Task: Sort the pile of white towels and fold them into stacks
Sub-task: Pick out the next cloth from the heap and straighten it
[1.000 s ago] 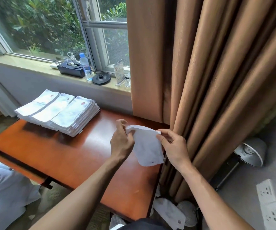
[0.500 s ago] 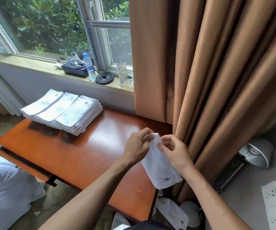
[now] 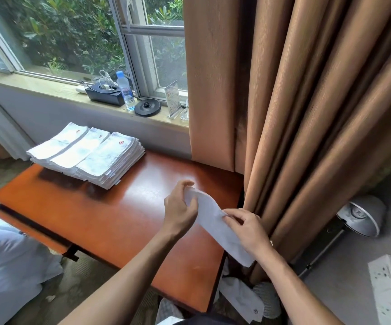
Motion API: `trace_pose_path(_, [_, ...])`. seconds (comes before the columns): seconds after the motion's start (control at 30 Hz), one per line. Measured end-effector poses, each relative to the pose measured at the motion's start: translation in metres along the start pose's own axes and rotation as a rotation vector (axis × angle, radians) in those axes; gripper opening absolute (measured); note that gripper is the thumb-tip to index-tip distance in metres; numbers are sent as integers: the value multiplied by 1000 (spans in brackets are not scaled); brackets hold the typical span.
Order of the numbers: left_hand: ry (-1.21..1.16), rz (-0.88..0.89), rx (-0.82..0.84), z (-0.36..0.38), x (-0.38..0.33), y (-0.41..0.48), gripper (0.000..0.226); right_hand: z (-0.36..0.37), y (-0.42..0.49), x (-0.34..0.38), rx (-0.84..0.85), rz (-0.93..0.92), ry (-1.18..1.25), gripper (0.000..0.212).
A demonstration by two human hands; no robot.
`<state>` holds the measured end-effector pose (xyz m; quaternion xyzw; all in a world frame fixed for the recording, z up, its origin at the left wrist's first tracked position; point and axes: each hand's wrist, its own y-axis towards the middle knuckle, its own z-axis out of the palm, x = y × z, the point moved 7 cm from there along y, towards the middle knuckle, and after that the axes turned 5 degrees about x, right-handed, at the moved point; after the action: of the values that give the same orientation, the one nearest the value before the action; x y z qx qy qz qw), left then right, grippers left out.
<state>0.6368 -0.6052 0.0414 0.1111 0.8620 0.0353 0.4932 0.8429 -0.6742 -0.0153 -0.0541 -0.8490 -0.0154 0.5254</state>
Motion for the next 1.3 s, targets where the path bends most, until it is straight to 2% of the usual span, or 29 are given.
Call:
trace_pose_path(0.07, [143,133,52,6,-6,-7,47,-2,2,11,-9,-38,-115,17])
trace_pose_path(0.17, [409,317,300,32,-6,-23,45,4,6,31,51,-97,-283,16])
trace_pose_path(0.23, [489,341,436,48,-1,-32,35,7,7,38,93,-107,-315,13])
trace_pose_path(0.3, [534,319,459,56,0,-35,26,7,6,38,116,-98,-327,7])
trace_pose_path(0.33, [539,292,446,54,-3,-34,32,6,5,36,118,-91,-336,5])
trace_pose_path(0.4, [476,256,408,49,-7,-31,43,4,4,30,123,-67,-332,10])
trace_pose_path(0.5, [370,152,325,39,2,-26,31,1,-1,11,155,-5,-315,14])
trace_pose_path(0.63, [274,-52,222,21,26,-24,39,-5,-12,-16,140,100,-290,14])
trace_pose_path(0.7, [330,-81,263,20,35,-23,45,-8,-14,-19,101,107,-239,14])
trace_pose_path(0.83, [443,-83,464,35,41,-31,52,-5,-9,-8,59,77,-160,20])
trace_pose_path(0.93, [386,-128,598,56,41,-44,38,3,-5,11,63,4,-148,17])
trace_pose_path(1.0, [241,-117,669,69,28,-50,43,8,-2,23,78,-60,-164,18])
trace_pose_path(1.07, [100,-61,682,75,11,-53,54,11,-1,34,85,-109,-202,16])
trace_pose_path(1.17, [-59,-29,623,76,-3,-52,41,8,0,43,80,-141,-276,17])
trace_pose_path(1.3, [-95,26,592,74,-10,-46,41,5,0,37,60,-157,-298,20])
